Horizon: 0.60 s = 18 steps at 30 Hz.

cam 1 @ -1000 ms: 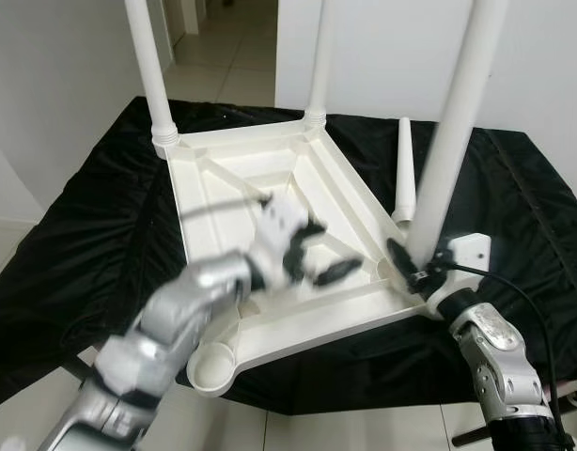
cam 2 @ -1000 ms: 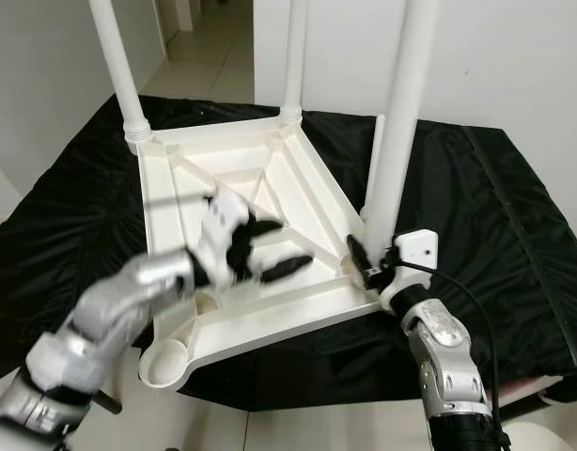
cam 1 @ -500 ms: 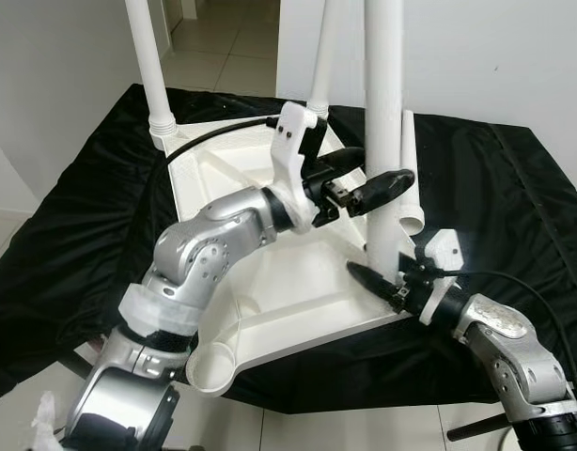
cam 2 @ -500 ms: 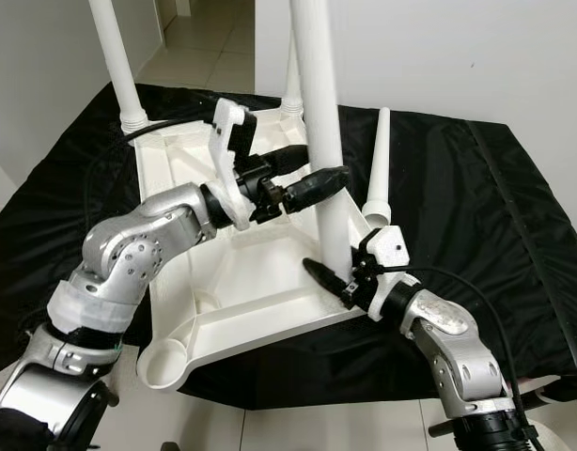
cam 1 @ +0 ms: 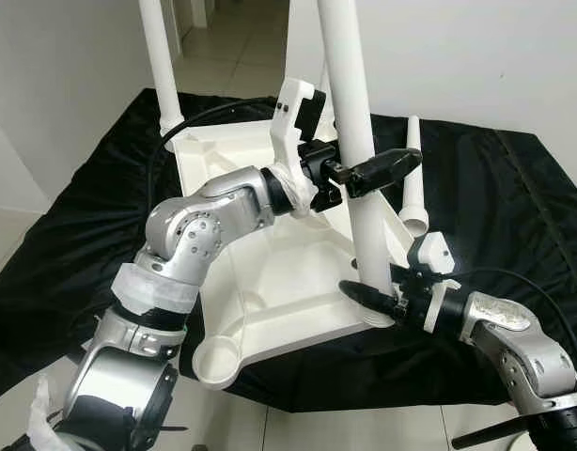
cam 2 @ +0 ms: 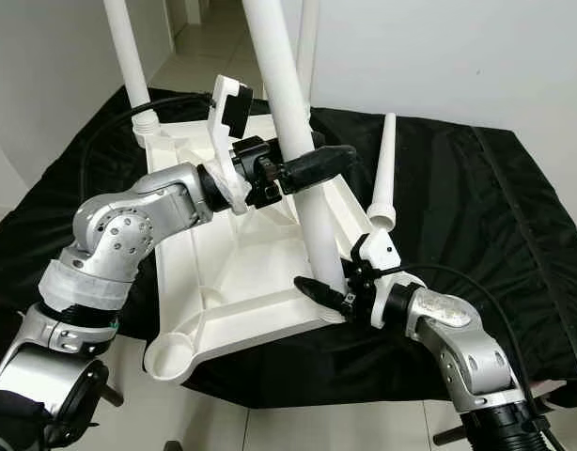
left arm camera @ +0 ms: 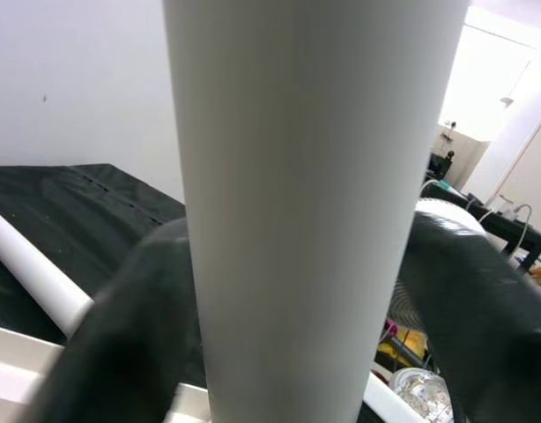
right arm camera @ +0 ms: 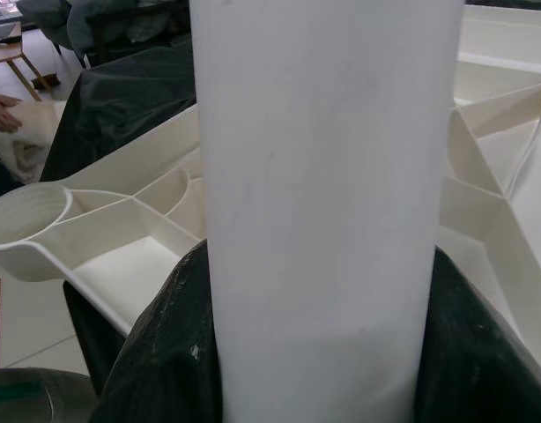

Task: Building children table

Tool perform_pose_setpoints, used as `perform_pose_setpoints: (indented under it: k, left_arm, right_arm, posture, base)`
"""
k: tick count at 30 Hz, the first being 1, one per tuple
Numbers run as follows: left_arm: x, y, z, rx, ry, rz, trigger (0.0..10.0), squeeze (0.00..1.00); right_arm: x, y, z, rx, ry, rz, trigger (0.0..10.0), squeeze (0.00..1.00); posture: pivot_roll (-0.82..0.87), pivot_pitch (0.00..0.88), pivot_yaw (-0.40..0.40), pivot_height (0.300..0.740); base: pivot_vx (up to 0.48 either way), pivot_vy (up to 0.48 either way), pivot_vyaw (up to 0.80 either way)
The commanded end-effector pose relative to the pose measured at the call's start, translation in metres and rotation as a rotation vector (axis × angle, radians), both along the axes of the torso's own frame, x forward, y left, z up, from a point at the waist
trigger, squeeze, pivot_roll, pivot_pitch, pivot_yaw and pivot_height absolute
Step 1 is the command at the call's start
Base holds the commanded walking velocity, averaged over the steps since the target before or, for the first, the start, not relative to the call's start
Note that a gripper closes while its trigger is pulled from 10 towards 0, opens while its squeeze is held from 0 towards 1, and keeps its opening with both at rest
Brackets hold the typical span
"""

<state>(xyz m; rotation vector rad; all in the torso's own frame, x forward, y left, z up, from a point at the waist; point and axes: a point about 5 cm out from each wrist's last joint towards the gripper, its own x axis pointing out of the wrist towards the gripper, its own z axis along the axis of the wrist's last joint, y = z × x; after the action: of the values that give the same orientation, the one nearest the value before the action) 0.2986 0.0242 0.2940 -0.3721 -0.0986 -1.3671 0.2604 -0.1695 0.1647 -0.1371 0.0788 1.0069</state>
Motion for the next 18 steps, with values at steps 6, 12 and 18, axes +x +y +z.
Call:
perform_pose_setpoints:
  k: [6,12,18]
  left_arm:
    - [-0.012,0.002,0.009,-0.044,-0.098,-0.260,0.0,0.00]
    - [-0.009,0.003,0.013,-0.040,-0.104,-0.254,0.0,0.00]
    - [-0.006,0.002,0.012,-0.031,-0.117,-0.233,0.0,0.00]
  right_arm:
    - [-0.002,0.001,-0.003,-0.001,0.010,0.017,10.0,0.00]
    - [0.006,0.003,0.000,-0.010,0.002,0.017,10.0,0.00]
    - [0.010,0.004,-0.001,0.011,0.006,-0.014,10.0,0.00]
  posture:
    - [0.01,0.000,0.001,0.740]
    - [0.00,0.000,0.020,0.740]
    - [0.00,0.000,0.015,0.740]
  base:
    - [0.000,0.000,0.00]
    - [0.000,0.000,0.00]
    - [0.000,0.000,0.00]
